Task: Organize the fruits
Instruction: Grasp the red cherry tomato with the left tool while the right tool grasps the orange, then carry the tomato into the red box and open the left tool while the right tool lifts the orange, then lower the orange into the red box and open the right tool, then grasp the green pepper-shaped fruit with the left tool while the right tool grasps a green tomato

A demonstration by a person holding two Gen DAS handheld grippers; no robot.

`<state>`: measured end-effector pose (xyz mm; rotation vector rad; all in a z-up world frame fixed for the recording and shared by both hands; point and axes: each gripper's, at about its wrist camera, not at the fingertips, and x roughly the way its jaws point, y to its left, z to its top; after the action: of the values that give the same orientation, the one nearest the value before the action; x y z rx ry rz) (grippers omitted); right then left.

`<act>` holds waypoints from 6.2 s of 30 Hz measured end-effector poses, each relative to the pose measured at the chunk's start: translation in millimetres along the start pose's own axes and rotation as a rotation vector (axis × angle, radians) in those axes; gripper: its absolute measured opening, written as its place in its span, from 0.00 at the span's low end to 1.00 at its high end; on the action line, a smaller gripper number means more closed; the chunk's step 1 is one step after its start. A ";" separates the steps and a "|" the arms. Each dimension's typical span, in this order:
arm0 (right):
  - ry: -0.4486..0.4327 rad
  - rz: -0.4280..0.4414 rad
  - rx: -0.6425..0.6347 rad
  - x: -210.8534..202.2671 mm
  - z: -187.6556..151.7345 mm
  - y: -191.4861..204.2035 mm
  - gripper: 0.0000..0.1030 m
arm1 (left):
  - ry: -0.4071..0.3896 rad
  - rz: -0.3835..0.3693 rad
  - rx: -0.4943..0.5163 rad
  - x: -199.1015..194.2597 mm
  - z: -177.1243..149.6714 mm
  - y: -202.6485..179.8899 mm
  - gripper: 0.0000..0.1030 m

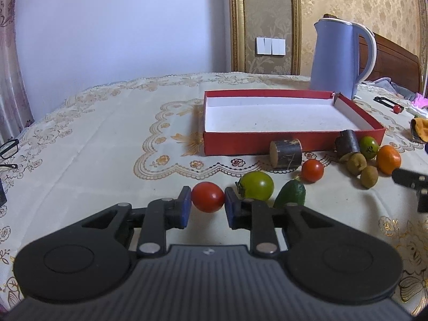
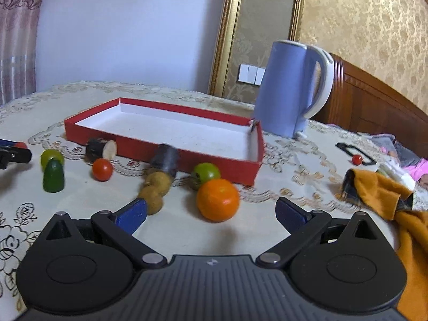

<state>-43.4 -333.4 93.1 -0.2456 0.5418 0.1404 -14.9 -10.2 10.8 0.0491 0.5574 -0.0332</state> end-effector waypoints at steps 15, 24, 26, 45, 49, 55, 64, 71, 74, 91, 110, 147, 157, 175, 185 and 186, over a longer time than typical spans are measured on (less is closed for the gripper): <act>0.144 0.053 0.011 48.9 10.7 -15.1 0.41 | -0.019 0.009 0.004 -2.1 -1.2 5.3 0.23; 0.102 0.071 0.055 32.3 7.2 -14.2 0.40 | -0.074 0.001 0.018 -9.9 0.9 2.3 0.23; 0.083 0.068 0.059 25.1 6.1 -14.0 0.40 | -0.081 -0.002 0.025 -11.3 3.0 -0.5 0.23; -0.025 0.102 0.058 -14.3 6.5 -7.7 0.40 | -0.101 0.013 0.136 47.7 99.8 -48.3 0.24; -0.034 0.116 0.059 -18.3 5.7 -8.8 0.40 | -0.049 -0.003 0.122 80.1 120.9 -49.0 0.24; -0.047 0.138 0.061 -22.7 5.7 -9.4 0.40 | 0.025 0.009 0.108 136.0 139.9 -53.5 0.24; -0.044 0.139 0.062 -20.8 5.3 -12.2 0.40 | 0.096 0.030 0.126 180.8 138.8 -66.0 0.25; -0.028 0.143 0.062 -14.9 4.6 -8.5 0.40 | 0.129 0.025 0.106 187.3 134.7 -65.3 0.35; -0.026 0.146 0.058 -14.4 4.9 -6.6 0.40 | 0.088 0.037 0.110 177.3 137.3 -63.0 0.59; -0.050 0.163 0.084 -3.0 16.7 -4.5 0.40 | -0.130 0.174 0.014 28.3 57.6 -23.2 0.88; 0.030 0.129 0.171 101.4 79.0 -41.1 0.40 | -0.136 0.189 -0.132 34.2 28.5 12.6 0.96; -0.103 0.056 0.179 4.8 14.9 -24.7 0.66 | -0.142 0.039 0.006 -3.6 12.9 2.9 0.97; -0.092 0.042 0.169 -1.9 2.4 -20.9 0.71 | -0.171 -0.115 0.211 -31.6 -12.9 -51.4 0.82; -0.094 0.074 0.140 -5.5 -2.3 -16.5 0.71 | -0.006 -0.164 0.171 14.1 -4.3 -58.2 0.37; -0.069 0.083 0.154 -1.8 -3.7 -22.1 0.71 | -0.005 -0.147 0.166 14.7 -5.0 -58.5 0.24; -0.063 0.082 0.156 -0.8 -3.3 -23.5 0.71 | -0.007 -0.151 0.165 14.1 -5.2 -58.2 0.24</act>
<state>-41.0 -356.9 95.4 -0.0672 0.4972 0.1842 -8.3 -68.3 -3.3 0.1671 0.5500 -0.2262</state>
